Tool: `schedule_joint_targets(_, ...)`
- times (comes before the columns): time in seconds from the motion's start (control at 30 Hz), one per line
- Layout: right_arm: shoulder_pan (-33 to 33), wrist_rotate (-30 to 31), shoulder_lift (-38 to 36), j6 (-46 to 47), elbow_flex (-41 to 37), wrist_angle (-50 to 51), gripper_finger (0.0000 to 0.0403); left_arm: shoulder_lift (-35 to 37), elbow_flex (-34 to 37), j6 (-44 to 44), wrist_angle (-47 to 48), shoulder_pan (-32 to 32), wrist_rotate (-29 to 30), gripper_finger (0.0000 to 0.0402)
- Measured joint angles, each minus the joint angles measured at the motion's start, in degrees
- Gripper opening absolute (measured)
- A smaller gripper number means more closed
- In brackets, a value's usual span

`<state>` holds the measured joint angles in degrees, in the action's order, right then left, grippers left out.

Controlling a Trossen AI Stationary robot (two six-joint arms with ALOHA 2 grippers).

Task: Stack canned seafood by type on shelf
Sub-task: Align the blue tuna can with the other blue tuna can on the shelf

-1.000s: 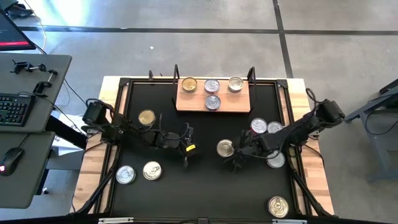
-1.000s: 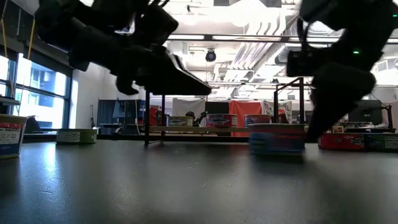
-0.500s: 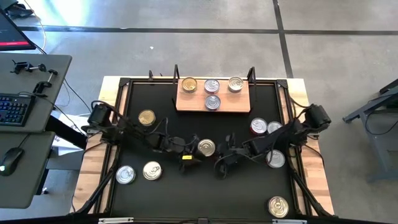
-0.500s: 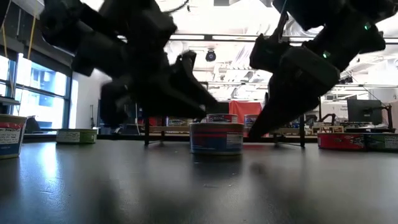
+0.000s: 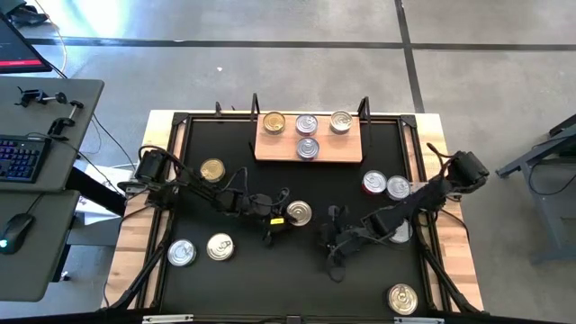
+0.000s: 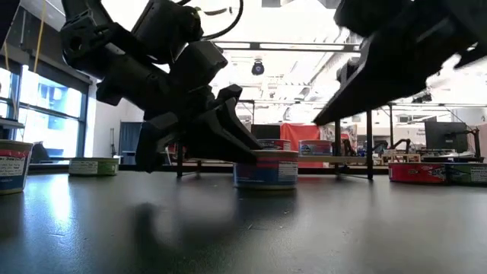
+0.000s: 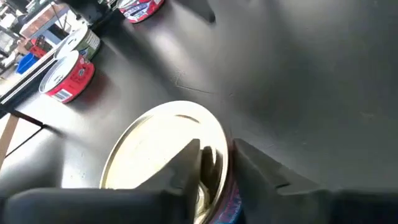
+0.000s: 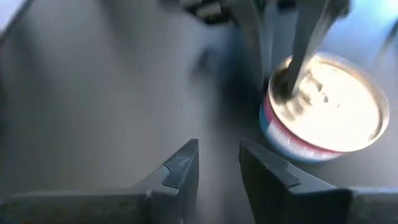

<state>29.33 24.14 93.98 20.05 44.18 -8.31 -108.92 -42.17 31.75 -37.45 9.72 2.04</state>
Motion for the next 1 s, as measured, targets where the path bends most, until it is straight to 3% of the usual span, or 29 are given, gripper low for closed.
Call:
schedule_joint_targets(0.2,0.82,5.13,0.26,-2.49,0.0,-4.93,0.0111,0.0,-3.68,-6.27,5.16,-0.07,0.04,0.0006)
schedule_joint_targets(0.33,-0.86,7.93,0.3,-7.89,0.0,-6.01,0.0137,0.0,-7.28,-10.43,11.18,0.14,0.23,0.0005)
schedule_joint_targets(0.47,-2.5,10.32,0.3,-14.3,0.0,-4.9,0.0181,0.2,-10.47,-14.5,16.15,0.52,4.05,0.0002)
schedule_joint_targets(0.67,-2.49,10.14,2.29,-34.44,0.0,-4.63,0.0238,0.35,-13.36,-19.54,20.98,0.52,6.14,0.0001)
schedule_joint_targets(1.0,-1.22,20.95,11.83,-40.73,0.01,-6.4,0.025,0.7,-13.44,-24.27,20.91,0.61,6.29,0.0)
